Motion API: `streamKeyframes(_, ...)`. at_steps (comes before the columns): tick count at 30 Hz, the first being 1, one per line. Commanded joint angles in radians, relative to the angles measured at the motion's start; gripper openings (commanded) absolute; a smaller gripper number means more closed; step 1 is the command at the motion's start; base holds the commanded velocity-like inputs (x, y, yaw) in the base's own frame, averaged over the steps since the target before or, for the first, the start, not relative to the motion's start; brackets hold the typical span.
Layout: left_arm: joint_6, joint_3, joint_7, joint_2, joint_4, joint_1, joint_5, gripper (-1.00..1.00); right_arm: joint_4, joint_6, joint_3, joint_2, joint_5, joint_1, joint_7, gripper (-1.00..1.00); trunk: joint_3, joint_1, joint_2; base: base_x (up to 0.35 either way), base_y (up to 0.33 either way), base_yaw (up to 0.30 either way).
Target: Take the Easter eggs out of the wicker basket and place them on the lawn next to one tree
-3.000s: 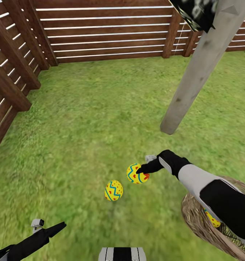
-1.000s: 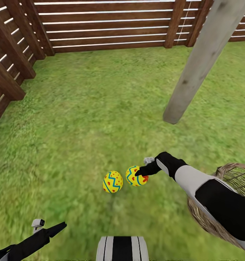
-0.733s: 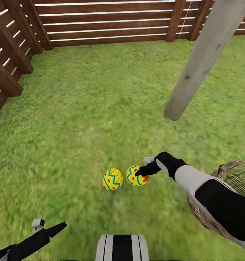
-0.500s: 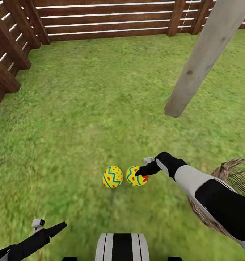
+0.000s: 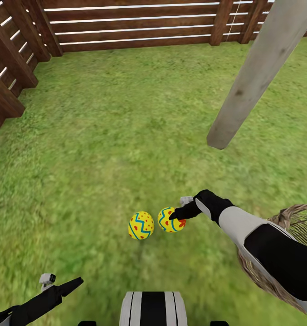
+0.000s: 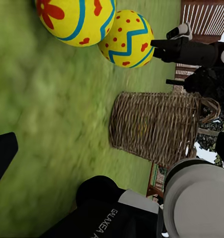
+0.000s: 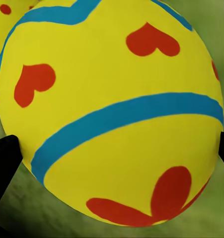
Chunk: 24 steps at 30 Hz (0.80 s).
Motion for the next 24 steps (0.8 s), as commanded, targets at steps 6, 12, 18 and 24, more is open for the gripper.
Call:
streamKeyframes(6, 0.010, -0.008, -0.003, -0.001, 0.000, 0.000, 0.007, 1.00, 0.000, 0.003, 0.006, 0.000, -0.004, -0.001, 0.002, -1.00, -0.020, 0.002, -0.001, 0.002, 0.000, 0.000)
streamKeyframes(12, 0.010, -0.008, -0.003, -0.001, 0.000, 0.000, 0.007, 1.00, 0.000, 0.002, 0.006, 0.000, -0.003, -0.001, 0.002, -1.00, -0.043, 0.005, -0.003, 0.000, 0.000, 0.000)
streamKeyframes(18, 0.010, -0.008, -0.003, -0.001, 0.000, 0.000, 0.007, 1.00, 0.001, 0.003, 0.006, 0.000, -0.003, -0.001, 0.002, -1.00, -0.066, 0.008, -0.004, 0.000, 0.000, 0.000)
streamKeyframes(24, 0.010, -0.008, -0.003, -0.001, 0.000, 0.000, 0.007, 1.00, 0.001, 0.002, 0.006, 0.000, -0.002, -0.001, 0.002, -1.00, -0.090, 0.010, -0.006, 0.000, 0.000, 0.000)
